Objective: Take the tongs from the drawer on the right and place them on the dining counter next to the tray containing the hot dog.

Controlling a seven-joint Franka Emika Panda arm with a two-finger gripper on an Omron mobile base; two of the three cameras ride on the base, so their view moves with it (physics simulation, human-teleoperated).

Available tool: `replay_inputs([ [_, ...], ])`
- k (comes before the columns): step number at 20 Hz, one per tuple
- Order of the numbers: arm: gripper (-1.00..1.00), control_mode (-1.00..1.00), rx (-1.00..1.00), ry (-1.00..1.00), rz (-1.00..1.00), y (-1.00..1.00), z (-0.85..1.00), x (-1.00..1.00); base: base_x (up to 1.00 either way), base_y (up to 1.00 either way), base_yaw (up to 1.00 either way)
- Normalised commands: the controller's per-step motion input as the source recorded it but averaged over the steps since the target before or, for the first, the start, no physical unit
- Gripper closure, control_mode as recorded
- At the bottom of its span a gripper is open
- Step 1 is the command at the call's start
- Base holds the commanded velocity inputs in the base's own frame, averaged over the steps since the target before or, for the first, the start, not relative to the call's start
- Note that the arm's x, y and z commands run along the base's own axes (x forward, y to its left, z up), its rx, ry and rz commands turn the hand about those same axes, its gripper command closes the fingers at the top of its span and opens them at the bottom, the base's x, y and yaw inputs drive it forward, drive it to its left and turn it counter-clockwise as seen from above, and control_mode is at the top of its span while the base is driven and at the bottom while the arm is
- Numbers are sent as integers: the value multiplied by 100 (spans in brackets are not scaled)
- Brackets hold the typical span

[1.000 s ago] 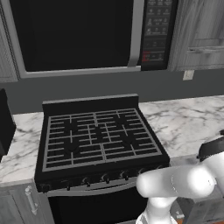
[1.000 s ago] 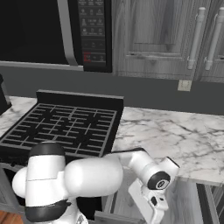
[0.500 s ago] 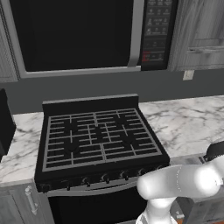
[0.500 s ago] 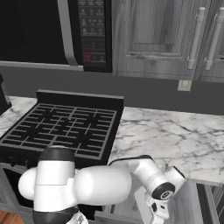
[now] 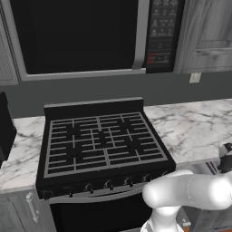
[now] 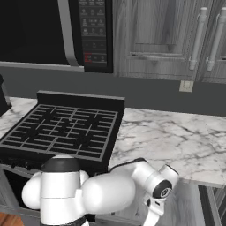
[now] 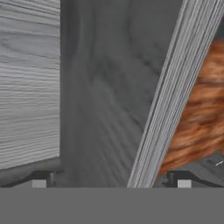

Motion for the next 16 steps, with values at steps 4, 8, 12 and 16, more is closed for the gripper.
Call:
replay_inputs([
  [4,-100,-100,-20,19,-14,2,-29,-21,0,0,0],
  [8,-100,-100,-14,17,-10,0,-26,-30,0,0,0],
  [12,-100,-100,-10,19,-7,0,-23,-37,0,0,0],
  [16,-100,-100,-7,19,-5,0,-17,-44,0,0,0],
])
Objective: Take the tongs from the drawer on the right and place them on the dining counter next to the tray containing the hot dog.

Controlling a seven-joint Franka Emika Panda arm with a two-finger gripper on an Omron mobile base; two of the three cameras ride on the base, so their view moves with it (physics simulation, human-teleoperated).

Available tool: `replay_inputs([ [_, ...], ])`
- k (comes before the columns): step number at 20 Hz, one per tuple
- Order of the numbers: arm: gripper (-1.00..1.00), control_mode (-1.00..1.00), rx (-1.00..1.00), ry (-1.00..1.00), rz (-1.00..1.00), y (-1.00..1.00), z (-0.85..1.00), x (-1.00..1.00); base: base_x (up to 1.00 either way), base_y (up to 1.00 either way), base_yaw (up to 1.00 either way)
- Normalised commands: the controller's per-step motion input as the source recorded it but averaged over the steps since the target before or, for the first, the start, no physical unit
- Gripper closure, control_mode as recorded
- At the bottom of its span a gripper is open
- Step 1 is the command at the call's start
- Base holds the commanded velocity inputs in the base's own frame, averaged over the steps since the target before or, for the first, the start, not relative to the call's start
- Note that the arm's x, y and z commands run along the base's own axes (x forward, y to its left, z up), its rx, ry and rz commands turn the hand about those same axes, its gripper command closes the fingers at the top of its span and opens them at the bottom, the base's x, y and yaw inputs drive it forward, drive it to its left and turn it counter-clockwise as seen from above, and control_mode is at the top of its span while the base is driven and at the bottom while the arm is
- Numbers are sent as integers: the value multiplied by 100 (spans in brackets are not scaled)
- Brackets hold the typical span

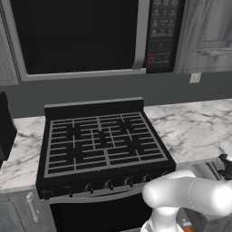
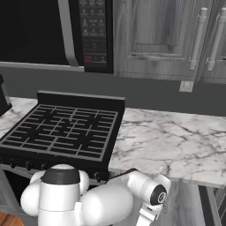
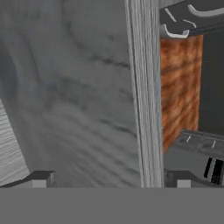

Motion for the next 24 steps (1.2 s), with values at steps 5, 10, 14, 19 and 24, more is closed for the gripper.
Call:
replay_inputs([
  [5,-100,-100,-6,18,-4,0,-15,-46,0,0,0],
  [10,-100,-100,-4,18,-1,0,-4,-38,0,0,0],
  [14,-100,-100,-2,21,0,0,11,-17,0,0,0],
  [19,-100,-100,0,24,2,0,59,-3,0,0,0],
  [24,-100,-100,0,21,0,0,91,0,0,0,0],
])
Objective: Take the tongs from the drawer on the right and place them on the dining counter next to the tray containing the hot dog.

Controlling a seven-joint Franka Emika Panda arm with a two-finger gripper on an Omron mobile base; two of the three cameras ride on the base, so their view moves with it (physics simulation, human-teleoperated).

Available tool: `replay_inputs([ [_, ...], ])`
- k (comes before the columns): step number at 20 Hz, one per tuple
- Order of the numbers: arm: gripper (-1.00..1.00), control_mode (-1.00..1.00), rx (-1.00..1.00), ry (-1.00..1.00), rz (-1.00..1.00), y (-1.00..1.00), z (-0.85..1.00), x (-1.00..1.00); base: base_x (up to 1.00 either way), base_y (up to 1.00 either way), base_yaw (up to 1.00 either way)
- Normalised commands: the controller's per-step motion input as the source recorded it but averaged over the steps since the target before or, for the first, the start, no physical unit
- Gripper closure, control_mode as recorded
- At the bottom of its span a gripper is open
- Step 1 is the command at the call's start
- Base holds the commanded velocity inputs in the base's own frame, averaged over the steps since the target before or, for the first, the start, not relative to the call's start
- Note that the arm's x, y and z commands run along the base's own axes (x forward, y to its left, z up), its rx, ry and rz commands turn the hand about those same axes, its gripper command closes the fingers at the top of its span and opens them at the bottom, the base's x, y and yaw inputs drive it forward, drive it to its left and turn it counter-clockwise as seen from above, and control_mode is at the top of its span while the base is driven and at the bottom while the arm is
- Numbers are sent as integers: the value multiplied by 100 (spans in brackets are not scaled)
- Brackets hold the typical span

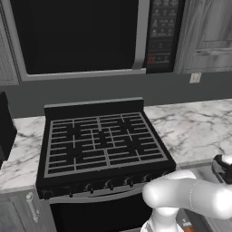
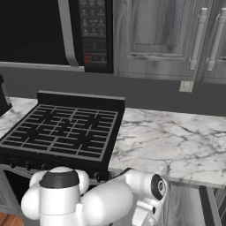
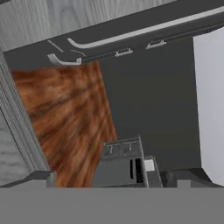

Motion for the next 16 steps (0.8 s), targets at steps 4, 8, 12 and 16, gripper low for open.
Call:
replay_inputs([
  [4,-100,-100,1,13,5,0,66,1,0,0,0],
  [8,-100,-100,3,9,18,0,45,9,0,0,0],
  [12,-100,-100,5,2,22,0,33,12,0,0,0],
  [16,-100,-100,9,0,24,0,32,19,0,0,0],
])
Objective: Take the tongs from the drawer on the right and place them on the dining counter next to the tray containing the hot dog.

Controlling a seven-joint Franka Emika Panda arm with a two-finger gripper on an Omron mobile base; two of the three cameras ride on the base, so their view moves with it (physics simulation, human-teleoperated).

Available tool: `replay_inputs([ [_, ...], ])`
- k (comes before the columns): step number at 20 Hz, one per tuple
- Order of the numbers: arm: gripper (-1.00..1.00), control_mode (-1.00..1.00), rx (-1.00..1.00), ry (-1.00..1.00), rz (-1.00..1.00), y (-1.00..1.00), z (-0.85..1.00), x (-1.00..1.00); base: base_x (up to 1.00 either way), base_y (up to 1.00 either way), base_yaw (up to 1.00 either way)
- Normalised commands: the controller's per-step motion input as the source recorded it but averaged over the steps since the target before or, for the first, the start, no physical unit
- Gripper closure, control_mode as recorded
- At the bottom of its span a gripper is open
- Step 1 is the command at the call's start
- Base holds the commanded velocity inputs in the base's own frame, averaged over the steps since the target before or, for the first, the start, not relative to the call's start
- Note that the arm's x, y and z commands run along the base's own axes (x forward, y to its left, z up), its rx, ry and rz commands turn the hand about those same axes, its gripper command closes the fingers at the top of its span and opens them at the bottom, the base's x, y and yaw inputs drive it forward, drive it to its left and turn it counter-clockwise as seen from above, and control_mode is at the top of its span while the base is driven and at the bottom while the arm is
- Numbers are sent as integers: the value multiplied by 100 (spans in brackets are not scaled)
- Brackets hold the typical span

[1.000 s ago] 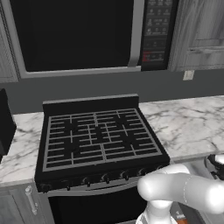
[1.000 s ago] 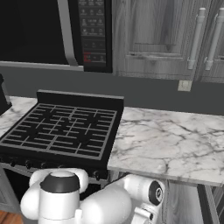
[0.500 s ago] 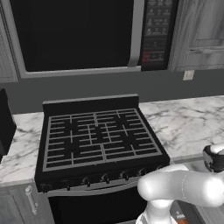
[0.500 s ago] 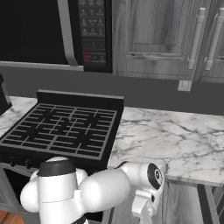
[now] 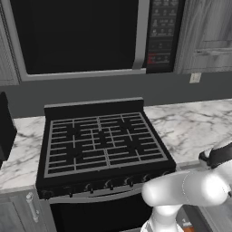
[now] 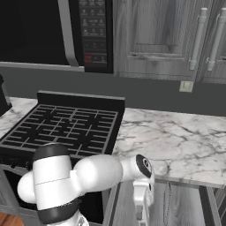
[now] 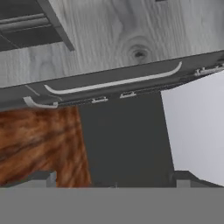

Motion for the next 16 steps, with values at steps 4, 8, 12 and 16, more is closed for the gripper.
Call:
replay_inputs([
  [4,-100,-100,10,0,27,0,36,4,0,0,0],
  [8,-100,-100,9,-1,21,0,45,-1,0,0,0],
  [12,-100,-100,9,-16,14,0,48,-17,0,0,0],
  [16,-100,-100,10,-26,10,0,52,-27,0,0,0],
])
